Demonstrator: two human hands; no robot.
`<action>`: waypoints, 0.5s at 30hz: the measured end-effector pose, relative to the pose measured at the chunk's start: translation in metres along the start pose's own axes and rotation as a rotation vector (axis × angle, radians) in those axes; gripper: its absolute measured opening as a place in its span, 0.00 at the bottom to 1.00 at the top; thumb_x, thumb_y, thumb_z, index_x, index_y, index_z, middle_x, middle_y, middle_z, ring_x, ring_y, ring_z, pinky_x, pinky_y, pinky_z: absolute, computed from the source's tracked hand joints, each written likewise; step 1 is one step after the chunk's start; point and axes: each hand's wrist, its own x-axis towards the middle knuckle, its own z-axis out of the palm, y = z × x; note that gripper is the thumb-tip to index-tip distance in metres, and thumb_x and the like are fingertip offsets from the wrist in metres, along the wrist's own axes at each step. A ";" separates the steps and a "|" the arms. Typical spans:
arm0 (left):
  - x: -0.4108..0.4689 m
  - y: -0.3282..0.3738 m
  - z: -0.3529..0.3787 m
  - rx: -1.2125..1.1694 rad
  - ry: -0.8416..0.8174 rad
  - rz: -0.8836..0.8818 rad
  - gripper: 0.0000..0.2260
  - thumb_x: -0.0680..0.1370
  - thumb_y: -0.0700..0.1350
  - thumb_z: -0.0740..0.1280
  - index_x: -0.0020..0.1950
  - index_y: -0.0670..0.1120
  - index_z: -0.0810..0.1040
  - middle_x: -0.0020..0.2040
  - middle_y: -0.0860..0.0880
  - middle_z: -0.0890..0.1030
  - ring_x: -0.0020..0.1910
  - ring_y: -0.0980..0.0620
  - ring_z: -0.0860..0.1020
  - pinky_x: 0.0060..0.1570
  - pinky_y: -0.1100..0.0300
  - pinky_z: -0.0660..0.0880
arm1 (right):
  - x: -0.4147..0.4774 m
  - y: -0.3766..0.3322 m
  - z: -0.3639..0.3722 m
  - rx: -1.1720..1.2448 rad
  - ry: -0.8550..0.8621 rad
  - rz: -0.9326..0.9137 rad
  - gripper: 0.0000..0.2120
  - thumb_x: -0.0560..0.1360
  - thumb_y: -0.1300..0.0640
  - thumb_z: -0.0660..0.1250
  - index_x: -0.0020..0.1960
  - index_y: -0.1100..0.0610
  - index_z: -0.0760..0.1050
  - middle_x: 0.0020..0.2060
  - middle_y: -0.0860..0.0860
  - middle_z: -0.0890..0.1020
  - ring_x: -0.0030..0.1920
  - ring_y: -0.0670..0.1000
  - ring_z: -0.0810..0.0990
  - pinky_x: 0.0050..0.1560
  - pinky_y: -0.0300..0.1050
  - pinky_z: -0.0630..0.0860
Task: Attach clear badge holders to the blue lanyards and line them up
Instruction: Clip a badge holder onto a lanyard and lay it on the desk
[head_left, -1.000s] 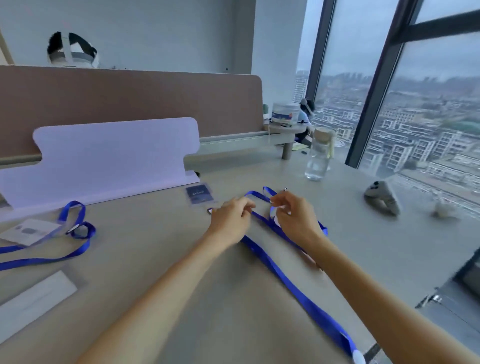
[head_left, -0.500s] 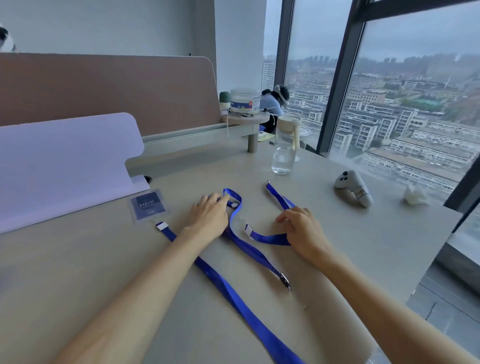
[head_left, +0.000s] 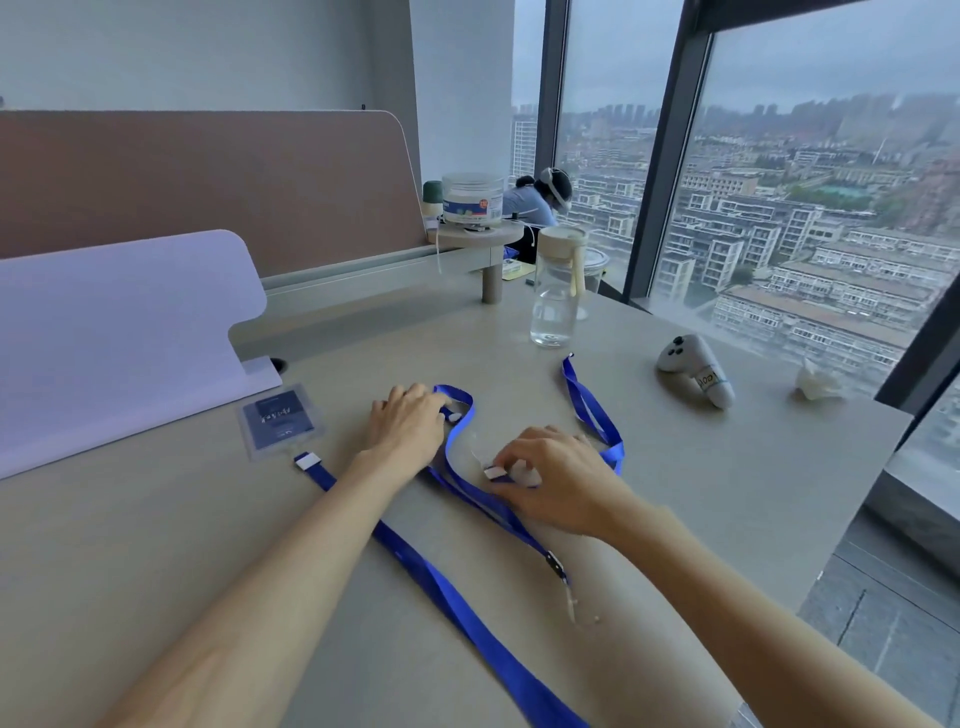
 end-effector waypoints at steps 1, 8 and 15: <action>-0.002 0.000 0.001 -0.026 0.014 0.006 0.16 0.81 0.45 0.56 0.67 0.56 0.73 0.66 0.50 0.73 0.64 0.46 0.69 0.60 0.52 0.65 | 0.001 0.001 0.001 0.003 0.017 0.010 0.10 0.75 0.48 0.67 0.54 0.49 0.80 0.50 0.46 0.81 0.52 0.50 0.77 0.53 0.48 0.74; -0.037 0.021 -0.039 -0.750 -0.042 0.022 0.16 0.79 0.40 0.56 0.59 0.50 0.80 0.59 0.51 0.79 0.57 0.51 0.75 0.59 0.62 0.70 | 0.003 -0.011 -0.017 0.326 0.299 0.103 0.03 0.74 0.59 0.71 0.45 0.51 0.79 0.40 0.46 0.85 0.41 0.48 0.81 0.43 0.41 0.77; -0.092 0.038 -0.107 -0.991 -0.185 0.057 0.14 0.81 0.47 0.62 0.54 0.38 0.81 0.43 0.49 0.81 0.31 0.64 0.77 0.27 0.74 0.67 | -0.002 -0.047 -0.045 0.467 0.376 0.135 0.08 0.72 0.64 0.67 0.43 0.50 0.77 0.36 0.48 0.83 0.38 0.50 0.83 0.42 0.48 0.80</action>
